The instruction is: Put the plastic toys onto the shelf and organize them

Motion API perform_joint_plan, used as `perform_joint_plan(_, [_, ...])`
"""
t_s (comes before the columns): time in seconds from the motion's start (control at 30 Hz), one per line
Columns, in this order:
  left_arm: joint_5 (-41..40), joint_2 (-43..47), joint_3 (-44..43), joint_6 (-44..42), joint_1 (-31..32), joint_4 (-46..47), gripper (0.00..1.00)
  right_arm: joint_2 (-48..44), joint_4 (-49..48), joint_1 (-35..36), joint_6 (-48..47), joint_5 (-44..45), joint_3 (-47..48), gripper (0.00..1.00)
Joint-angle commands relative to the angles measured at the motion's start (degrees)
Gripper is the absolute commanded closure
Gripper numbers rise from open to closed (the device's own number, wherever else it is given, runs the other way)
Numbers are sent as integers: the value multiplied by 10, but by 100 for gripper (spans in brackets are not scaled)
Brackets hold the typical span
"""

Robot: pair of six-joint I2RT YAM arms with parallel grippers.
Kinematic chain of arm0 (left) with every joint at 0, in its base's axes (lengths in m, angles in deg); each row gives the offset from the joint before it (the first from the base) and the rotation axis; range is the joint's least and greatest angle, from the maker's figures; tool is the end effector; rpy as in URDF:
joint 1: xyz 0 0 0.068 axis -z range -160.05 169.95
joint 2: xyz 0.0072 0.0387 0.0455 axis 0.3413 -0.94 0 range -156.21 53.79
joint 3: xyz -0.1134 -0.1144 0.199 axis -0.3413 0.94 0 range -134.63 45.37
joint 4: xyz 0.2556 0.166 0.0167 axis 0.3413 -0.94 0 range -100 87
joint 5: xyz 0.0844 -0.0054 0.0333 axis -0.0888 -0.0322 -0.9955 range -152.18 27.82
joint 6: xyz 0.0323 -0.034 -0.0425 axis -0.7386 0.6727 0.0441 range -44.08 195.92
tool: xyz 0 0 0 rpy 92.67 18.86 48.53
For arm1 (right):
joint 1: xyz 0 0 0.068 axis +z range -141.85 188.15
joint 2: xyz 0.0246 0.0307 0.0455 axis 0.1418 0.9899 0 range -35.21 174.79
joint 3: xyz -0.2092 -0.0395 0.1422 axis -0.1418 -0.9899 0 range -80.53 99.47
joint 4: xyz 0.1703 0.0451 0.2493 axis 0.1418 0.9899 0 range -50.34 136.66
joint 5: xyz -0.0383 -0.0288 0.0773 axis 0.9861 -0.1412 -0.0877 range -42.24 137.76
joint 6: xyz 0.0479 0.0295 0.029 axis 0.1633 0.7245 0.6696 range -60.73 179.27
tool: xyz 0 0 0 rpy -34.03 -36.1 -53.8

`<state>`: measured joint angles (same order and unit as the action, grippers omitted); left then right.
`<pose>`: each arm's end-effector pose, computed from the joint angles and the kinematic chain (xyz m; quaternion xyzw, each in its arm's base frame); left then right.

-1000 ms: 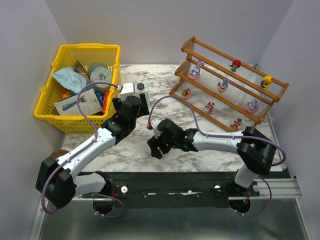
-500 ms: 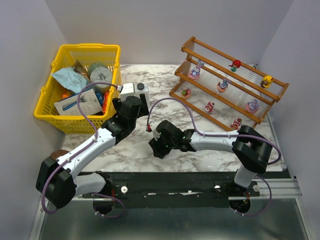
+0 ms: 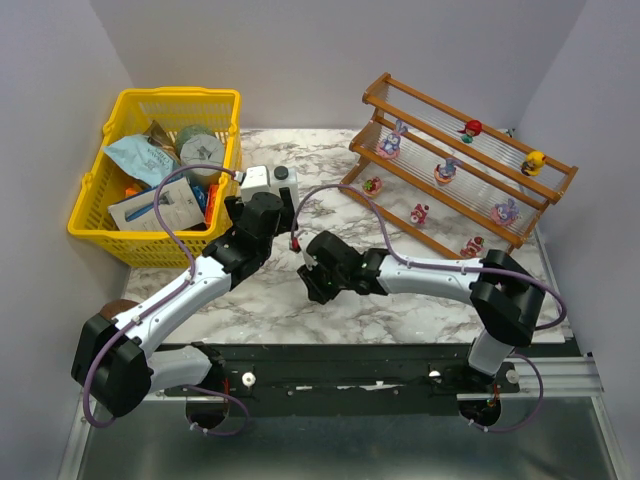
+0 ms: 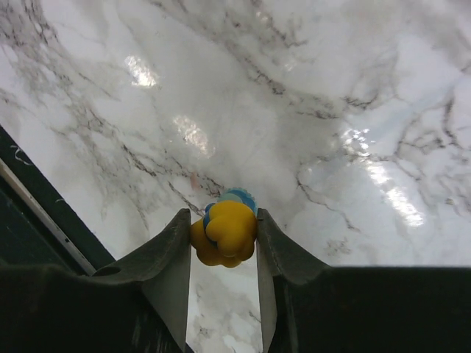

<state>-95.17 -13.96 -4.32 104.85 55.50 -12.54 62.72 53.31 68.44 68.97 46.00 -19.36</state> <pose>0.2789 -0.1667 0.2553 -0.0995 0.8272 -0.0595 0.5498 0.1977 0.3493 0.1369 -0.4067 0.8484 0.2060 0.2691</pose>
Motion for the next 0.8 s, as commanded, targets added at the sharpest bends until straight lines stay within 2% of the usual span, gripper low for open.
perform_joint_plan(0.0, [-18,11,9,-2,-4,8,1,-32,104,-21,6,80,83,87])
perform_joint_plan(0.17, [-14,11,8,-2,-4,7,1,-72,202,-99,-13,74,165,85])
perform_joint_plan(0.4, [24,0,-4,0,-4,-1,1,-81,301,-210,-63,69,344,83])
perform_joint_plan(0.53, [62,-11,-11,-12,-4,1,1,-57,332,-282,-92,51,438,83])
perform_joint_plan(0.7, [122,-32,-9,-39,-5,32,1,5,375,-351,-138,20,605,82])
perform_joint_plan(0.77, [143,-52,-12,-47,-5,39,1,38,389,-388,-133,-28,649,82])
